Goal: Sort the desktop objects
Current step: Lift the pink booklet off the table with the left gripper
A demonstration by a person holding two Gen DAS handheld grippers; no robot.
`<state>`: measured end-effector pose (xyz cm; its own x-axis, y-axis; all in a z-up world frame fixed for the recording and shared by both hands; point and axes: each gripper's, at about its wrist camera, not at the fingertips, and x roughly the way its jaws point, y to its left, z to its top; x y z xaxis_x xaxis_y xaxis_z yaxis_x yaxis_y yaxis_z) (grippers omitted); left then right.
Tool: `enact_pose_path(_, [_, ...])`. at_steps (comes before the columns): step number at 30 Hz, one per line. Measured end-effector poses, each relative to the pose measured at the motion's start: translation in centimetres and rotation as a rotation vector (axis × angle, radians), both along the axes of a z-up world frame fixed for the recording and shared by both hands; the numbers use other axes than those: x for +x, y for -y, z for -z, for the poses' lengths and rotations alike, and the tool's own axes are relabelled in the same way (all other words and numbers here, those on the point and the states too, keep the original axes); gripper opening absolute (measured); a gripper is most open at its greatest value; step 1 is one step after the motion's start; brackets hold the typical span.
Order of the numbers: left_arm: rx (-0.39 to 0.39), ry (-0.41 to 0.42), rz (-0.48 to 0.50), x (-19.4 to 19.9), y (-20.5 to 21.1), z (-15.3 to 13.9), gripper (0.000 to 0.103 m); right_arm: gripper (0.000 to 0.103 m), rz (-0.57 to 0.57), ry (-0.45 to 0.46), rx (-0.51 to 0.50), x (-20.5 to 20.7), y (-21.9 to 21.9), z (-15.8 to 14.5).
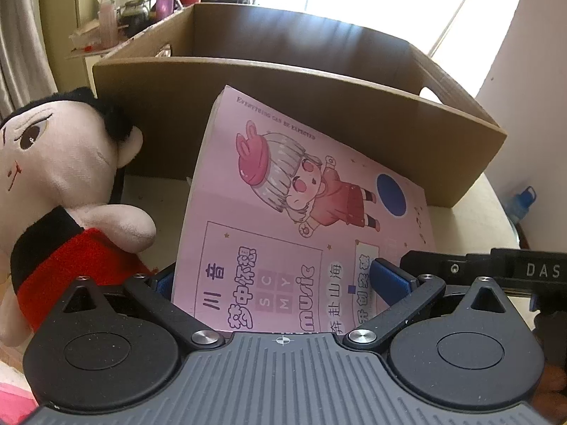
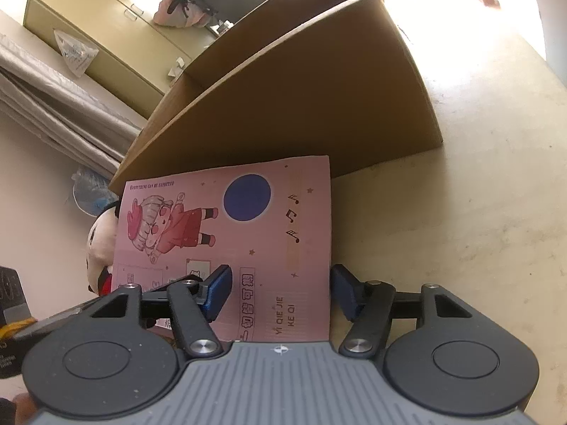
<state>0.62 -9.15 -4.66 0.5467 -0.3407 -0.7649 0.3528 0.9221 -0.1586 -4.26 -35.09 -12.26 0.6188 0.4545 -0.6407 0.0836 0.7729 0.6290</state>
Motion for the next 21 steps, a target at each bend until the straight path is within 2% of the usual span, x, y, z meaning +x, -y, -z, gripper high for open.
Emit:
enact_pose_path(7, [0.020,0.022,0.032,-0.18,0.18,0.24,0.103,0.063,0.005,0.001,0.007,-0.07,0.29,0.14])
enact_pose_path(21, [-0.010,0.018,0.032,0.32,-0.40,0.66,0.103,0.065,0.031,0.023,0.069,-0.01,0.81,0.83])
